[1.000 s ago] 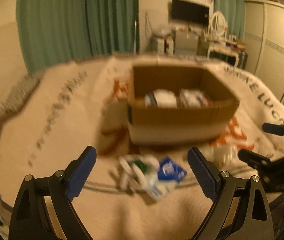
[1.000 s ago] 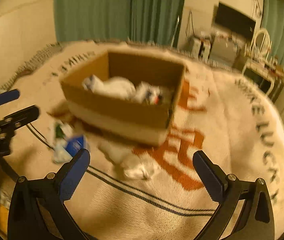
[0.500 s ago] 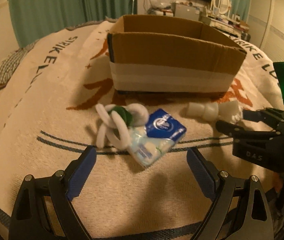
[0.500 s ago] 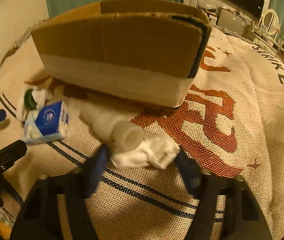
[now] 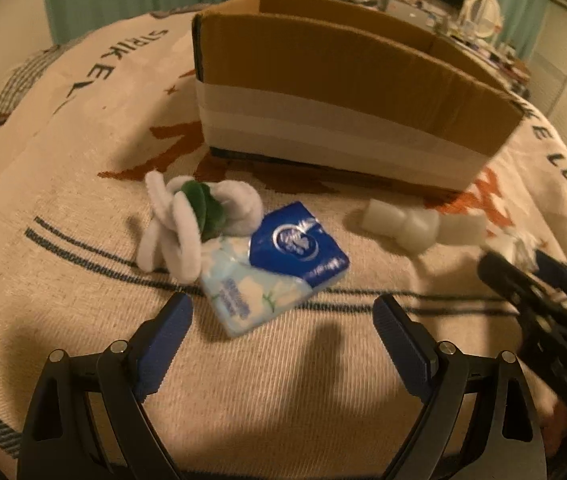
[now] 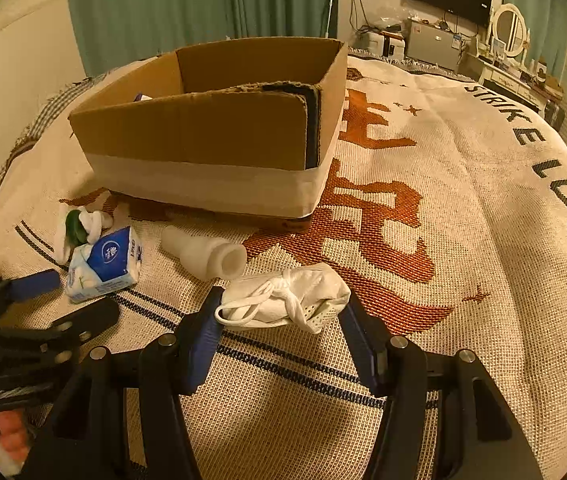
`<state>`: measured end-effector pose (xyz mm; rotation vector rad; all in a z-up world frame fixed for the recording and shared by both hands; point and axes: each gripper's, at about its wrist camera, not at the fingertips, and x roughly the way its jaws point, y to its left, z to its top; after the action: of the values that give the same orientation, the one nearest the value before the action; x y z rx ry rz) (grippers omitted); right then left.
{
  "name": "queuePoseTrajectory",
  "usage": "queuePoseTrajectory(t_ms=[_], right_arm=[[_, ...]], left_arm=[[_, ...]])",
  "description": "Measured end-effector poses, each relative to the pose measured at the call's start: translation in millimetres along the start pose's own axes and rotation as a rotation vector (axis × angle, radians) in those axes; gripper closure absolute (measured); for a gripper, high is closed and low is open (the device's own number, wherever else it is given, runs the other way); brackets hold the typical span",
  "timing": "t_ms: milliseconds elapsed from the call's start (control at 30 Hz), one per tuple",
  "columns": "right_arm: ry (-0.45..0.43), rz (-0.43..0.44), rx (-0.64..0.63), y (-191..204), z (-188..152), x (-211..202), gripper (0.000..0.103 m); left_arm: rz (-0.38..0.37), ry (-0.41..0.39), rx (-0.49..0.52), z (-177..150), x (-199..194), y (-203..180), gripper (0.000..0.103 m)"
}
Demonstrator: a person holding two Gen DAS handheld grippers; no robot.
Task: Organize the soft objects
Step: 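Grasp the white face mask with the right tool while the left tool grasps the blue Vinda tissue pack, then carry the mask and tissue pack into the box and open both tools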
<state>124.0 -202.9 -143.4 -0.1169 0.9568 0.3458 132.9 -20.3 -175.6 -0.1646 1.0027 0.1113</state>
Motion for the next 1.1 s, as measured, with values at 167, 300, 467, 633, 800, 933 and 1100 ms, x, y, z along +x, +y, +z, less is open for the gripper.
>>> queuePoseTrajectory(t_ms=[167, 300, 467, 633, 800, 933, 1100], right_arm=[[-0.019, -0.01, 0.006, -3.6, 7.0, -0.6, 0.046], [-0.021, -0.001, 0.012, -6.4, 9.5, 0.7, 0.046], [-0.021, 0.003, 0.004, -4.7, 8.8, 1.1, 0.046], [-0.042, -0.013, 0.036, -6.0, 6.2, -7.3, 0.046], [-0.055, -0.003, 0.044, -0.8, -2.0, -21.5, 0.046], [-0.076, 0.0, 0.043, 5.7, -7.1, -38.1, 0.046], [-0.107, 0.008, 0.043, 11.5, -7.5, -63.0, 0.046]], left_arm=[[0.041, 0.011, -0.052, 6.7, 18.1, -1.6, 0.011], [0.07, -0.019, -0.042, 11.9, 24.8, -3.8, 0.011], [0.048, -0.032, 0.014, 3.9, 21.2, -4.6, 0.025], [-0.023, -0.019, 0.086, -12.4, 7.7, -4.4, 0.027], [-0.102, 0.013, 0.094, -25.0, -11.5, 3.5, 0.027], [-0.147, -0.024, 0.106, -32.6, -38.6, 10.4, 0.027], [-0.17, -0.106, 0.117, -37.7, -78.0, 16.0, 0.027]])
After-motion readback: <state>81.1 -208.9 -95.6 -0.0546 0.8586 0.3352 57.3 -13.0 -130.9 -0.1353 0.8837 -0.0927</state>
